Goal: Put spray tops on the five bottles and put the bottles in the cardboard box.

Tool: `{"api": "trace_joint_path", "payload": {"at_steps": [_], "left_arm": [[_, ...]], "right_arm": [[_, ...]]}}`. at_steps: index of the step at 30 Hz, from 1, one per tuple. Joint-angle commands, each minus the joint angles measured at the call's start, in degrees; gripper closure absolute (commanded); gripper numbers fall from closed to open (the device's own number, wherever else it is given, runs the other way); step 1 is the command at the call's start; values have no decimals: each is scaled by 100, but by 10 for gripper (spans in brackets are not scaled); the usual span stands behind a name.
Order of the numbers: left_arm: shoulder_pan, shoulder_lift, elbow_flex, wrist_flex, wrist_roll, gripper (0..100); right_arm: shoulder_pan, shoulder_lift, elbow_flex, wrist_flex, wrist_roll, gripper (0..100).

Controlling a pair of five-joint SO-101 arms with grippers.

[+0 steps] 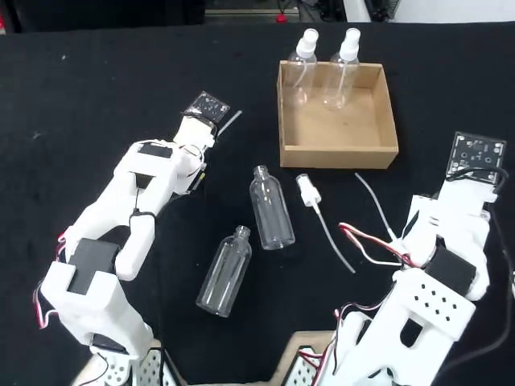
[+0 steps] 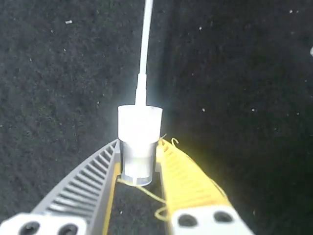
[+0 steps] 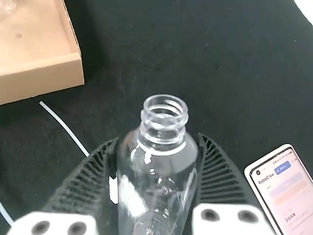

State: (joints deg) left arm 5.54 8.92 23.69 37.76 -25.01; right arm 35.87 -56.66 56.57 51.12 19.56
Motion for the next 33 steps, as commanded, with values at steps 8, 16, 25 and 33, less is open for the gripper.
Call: {"api": "trace_joint_path", "payload": {"at_steps": [8, 16, 25, 33], "left_arm": [[-1956, -985, -444, 2075, -1829, 970], [-2738, -1468, -435, 4316, -5521, 966], [-2791, -1468, -163, 3226, -4949, 668], [-3099, -1538, -1218, 3534, -4009, 752]], "right_arm": [[44, -180, 119, -167, -35, 870], [44, -180, 101, -167, -35, 870], [44, -180, 75, -167, -35, 870], [44, -180, 66, -167, -35, 870]]}}
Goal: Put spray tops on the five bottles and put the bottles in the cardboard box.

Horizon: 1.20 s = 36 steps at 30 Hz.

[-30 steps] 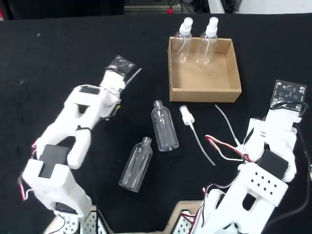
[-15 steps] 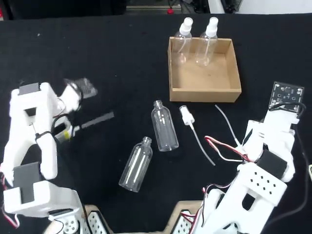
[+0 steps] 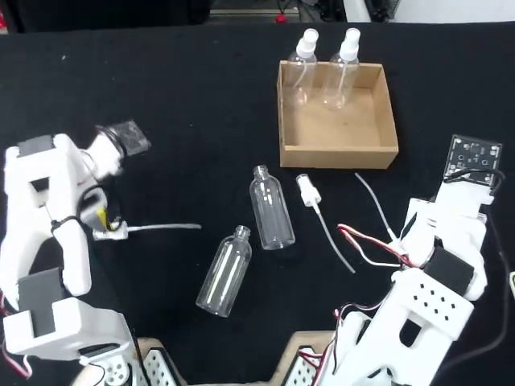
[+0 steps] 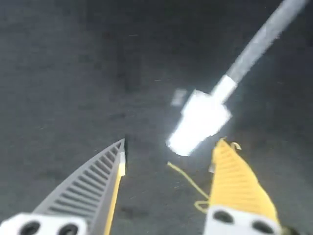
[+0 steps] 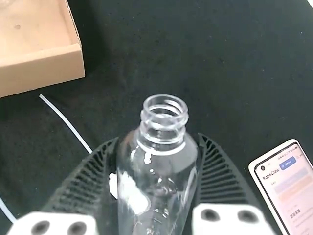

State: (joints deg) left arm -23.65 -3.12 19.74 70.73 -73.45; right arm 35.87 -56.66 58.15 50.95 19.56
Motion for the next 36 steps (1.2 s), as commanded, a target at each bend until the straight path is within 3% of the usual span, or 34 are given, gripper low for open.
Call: {"api": "trace_joint_path", "payload": {"at_steps": [1, 5, 9, 15, 21, 26, 36], "left_arm": [[-189, -316, -954, 466, 1266, 754], [-171, -281, -1051, 1459, 3464, 754], [-154, -316, -787, 1644, 5090, 752], [-13, -325, 31, 835, 6945, 689], [127, -334, 884, 88, 8651, 688], [127, -264, 998, 44, 9477, 687], [101, -264, 1543, -624, 9802, 690]], "right_arm": [[44, -180, -92, -149, -35, 870], [44, -180, -92, -149, -35, 870], [44, -180, -92, -149, -35, 870], [44, -180, -48, -158, 0, 869], [70, -180, -40, -158, 18, 869], [79, -180, -40, -158, 18, 869], [70, -180, -40, -149, 18, 869]]}}
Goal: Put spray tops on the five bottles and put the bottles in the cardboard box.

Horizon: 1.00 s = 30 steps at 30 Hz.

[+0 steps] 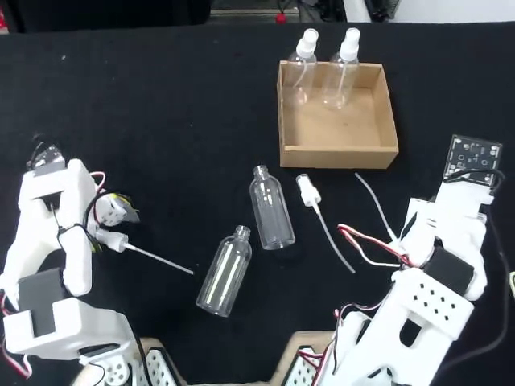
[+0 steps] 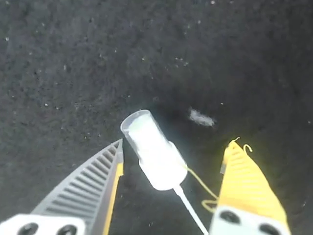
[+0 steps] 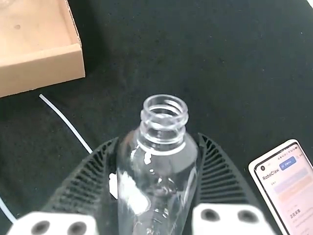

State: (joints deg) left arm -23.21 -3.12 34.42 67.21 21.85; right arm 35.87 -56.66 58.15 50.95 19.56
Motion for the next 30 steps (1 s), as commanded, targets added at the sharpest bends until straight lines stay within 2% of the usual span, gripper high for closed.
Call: {"api": "trace_joint_path", "payload": {"at_steps": [1, 6, 11, 13, 17, 24, 26, 30], "left_arm": [[57, -264, 92, -325, 308, 690], [215, -281, -48, -404, 308, 711], [655, -273, -189, -387, 290, 932], [892, -273, -207, -422, 193, 972], [1323, -308, -435, -879, -642, 966], [1473, -264, -1147, -1591, -3270, 962], [1516, -264, -1095, -1451, -3587, 908], [1499, -264, -866, -1248, -3596, 716]], "right_arm": [[79, -180, -40, -149, 18, 869], [88, -180, -40, -149, 18, 869], [88, -180, -40, -149, 18, 869], [88, -180, -40, -149, 18, 869], [88, -180, -40, -149, 18, 869], [88, -180, -40, -149, 18, 869], [88, -180, -40, -149, 18, 869], [62, -180, -48, -149, 9, 869]]}}
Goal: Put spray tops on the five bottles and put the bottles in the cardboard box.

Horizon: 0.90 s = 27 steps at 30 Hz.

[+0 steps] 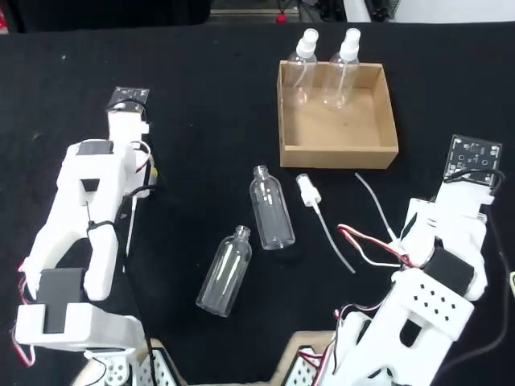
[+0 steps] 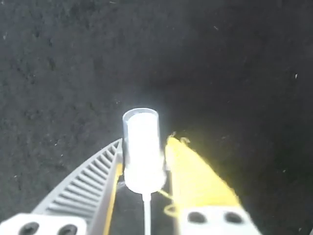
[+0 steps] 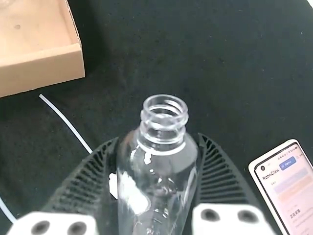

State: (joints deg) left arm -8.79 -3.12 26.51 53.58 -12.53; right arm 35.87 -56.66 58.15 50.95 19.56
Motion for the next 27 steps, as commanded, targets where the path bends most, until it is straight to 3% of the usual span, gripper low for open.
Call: {"api": "trace_joint_path", "payload": {"at_steps": [1, 12, 21, 27], "left_arm": [[48, -264, -31, 114, -158, 688], [4, -237, 66, -387, -642, 725], [-242, 1310, -1042, 246, 220, 726], [-110, 1380, -1288, 246, 598, 726]], "right_arm": [[53, -180, -48, -149, 0, 869], [88, -180, -66, -141, 9, 869], [88, -180, -84, -141, 9, 869], [88, -180, -84, -141, 9, 869]]}}
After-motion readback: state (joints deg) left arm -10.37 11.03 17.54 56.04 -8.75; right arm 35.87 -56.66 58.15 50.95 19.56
